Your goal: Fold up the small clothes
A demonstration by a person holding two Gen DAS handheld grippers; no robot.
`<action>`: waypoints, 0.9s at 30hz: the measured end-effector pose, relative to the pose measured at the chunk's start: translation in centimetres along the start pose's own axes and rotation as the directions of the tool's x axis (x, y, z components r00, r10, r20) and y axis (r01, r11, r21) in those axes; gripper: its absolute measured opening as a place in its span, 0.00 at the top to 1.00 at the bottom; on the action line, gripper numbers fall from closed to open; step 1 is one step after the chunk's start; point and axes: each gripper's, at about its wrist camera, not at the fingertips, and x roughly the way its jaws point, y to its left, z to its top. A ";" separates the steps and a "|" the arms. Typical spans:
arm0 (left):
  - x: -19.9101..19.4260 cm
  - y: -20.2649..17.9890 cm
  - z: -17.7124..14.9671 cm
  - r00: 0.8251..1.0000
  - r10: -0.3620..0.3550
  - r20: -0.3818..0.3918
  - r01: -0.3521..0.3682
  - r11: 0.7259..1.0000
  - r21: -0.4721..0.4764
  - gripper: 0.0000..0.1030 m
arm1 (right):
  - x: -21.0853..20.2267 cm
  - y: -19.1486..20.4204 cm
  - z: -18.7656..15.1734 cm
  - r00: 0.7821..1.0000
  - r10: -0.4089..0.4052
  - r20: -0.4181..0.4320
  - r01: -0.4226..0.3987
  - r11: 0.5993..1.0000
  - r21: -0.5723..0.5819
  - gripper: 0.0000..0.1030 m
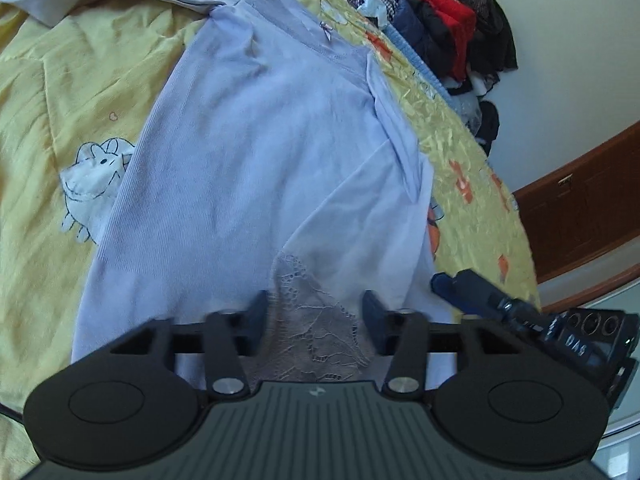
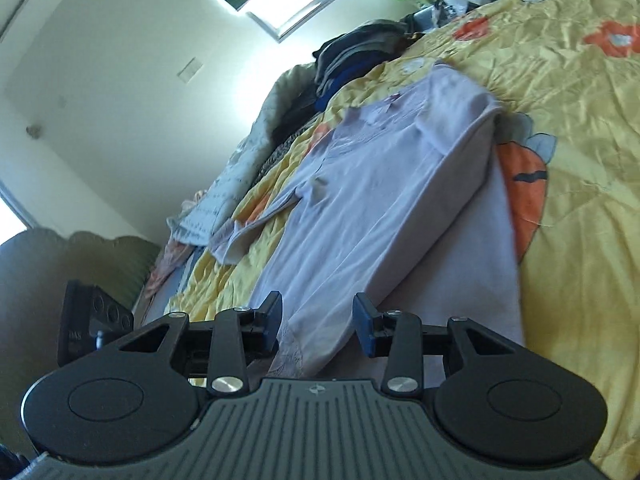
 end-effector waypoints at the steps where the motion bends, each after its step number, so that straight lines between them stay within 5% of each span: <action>1: 0.2 0.0 0.1 1.000 0.015 -0.010 -0.015 1.000 0.003 0.97 | 0.1 -0.2 0.2 1.000 -0.005 0.007 0.005 1.000 0.005 0.60; 6: -0.6 -0.8 -0.2 0.997 0.064 0.034 -0.066 0.995 0.077 0.99 | -0.3 -0.4 0.6 1.000 -0.009 0.021 0.009 1.000 0.015 0.59; 9: -3.7 -2.6 0.2 0.991 0.004 0.132 -0.026 0.987 0.161 0.99 | -0.3 -0.7 1.6 0.999 -0.021 0.033 0.020 1.000 0.015 0.59; 12: -9.7 -3.4 -0.4 0.952 -0.138 0.274 0.075 0.971 0.228 0.99 | -0.8 -1.0 2.6 0.998 -0.026 0.063 0.024 0.999 0.024 0.54; 14: -12.0 -3.3 -0.9 0.926 -0.167 0.340 0.081 0.964 0.254 0.99 | -1.0 -1.5 3.4 0.996 -0.028 0.084 0.024 0.999 0.037 0.48; 16: -10.9 -2.2 -1.0 0.943 -0.112 0.312 0.042 0.974 0.223 0.99 | -0.6 -2.3 4.1 0.995 -0.032 0.091 0.026 0.998 0.061 0.46; 19: -6.2 0.7 -1.3 0.986 0.009 0.167 -0.026 0.995 0.096 0.99 | 0.9 -3.2 5.5 0.996 -0.039 0.079 0.031 0.995 0.093 0.46; 23: -4.2 1.0 -2.6 0.985 0.060 0.162 -0.080 0.989 0.123 0.99 | 3.6 -2.7 9.4 0.998 -0.046 0.053 0.043 0.998 0.045 0.44; 27: -3.5 1.4 -2.9 0.989 0.078 0.129 -0.095 0.987 0.132 0.99 | 7.7 -3.6 16.0 0.997 -0.038 0.062 0.032 0.995 0.092 0.28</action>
